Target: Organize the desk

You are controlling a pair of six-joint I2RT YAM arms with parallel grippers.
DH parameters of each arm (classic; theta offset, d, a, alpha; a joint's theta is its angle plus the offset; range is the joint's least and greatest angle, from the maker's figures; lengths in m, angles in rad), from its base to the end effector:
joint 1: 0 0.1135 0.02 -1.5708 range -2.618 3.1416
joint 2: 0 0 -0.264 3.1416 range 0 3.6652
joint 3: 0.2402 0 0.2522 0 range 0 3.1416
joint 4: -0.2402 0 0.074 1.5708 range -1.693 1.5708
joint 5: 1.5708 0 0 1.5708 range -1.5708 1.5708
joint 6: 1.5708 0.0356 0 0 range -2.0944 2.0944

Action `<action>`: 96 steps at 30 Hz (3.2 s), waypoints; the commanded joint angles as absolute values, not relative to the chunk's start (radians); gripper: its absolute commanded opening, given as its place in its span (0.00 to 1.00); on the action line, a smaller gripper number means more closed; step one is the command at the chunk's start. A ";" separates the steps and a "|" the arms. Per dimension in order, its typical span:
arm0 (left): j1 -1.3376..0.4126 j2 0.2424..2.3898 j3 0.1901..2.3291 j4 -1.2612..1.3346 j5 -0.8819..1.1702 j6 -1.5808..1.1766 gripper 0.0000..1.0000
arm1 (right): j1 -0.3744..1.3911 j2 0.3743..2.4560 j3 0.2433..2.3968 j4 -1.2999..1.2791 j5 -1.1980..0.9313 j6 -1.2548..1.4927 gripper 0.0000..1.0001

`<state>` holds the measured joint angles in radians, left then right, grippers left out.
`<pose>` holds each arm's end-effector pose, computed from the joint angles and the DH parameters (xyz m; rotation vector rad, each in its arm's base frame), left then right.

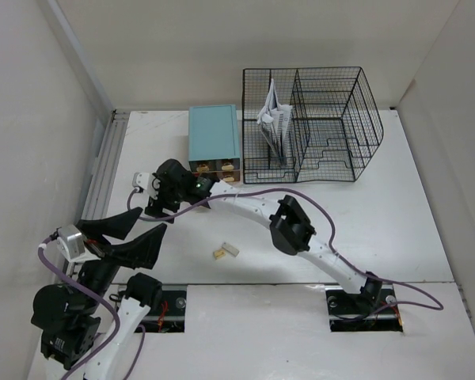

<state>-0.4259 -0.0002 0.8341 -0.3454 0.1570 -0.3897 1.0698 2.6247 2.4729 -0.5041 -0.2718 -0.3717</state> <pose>-0.0274 0.0063 0.3865 0.1660 1.1113 -0.8160 0.2733 0.5191 0.2002 -1.6207 1.6124 0.6771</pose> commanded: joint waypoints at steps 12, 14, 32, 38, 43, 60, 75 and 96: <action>-0.428 -0.061 0.828 -0.316 0.160 -0.380 0.89 | 1.083 2.709 2.560 -0.460 -0.288 -0.390 0.88; -0.428 -0.052 0.828 -0.316 0.160 -0.380 0.89 | 1.083 2.709 2.560 -0.460 -0.276 -0.390 0.88; -0.428 -0.034 0.860 -0.316 0.160 -0.362 0.91 | 1.083 2.758 2.589 -0.524 -0.331 -0.390 0.68; -0.428 -0.034 0.861 -0.316 0.160 -0.362 0.91 | 1.083 2.758 2.569 -0.568 -0.409 -0.380 0.66; -0.428 -0.052 0.861 -0.316 0.160 -0.371 0.91 | 1.083 2.735 2.505 -0.595 -0.466 -0.371 0.64; -0.428 -0.091 0.899 -0.353 0.160 -0.390 0.92 | 1.083 2.692 2.422 -0.624 -0.469 -0.333 0.39; -0.428 -0.100 0.881 -0.331 0.169 -0.399 0.92 | 1.083 2.456 2.172 -0.624 -0.382 -0.367 0.21; -0.428 -0.140 0.861 -0.322 0.198 -0.436 0.92 | 1.052 2.165 2.016 -0.624 -0.178 -0.384 0.20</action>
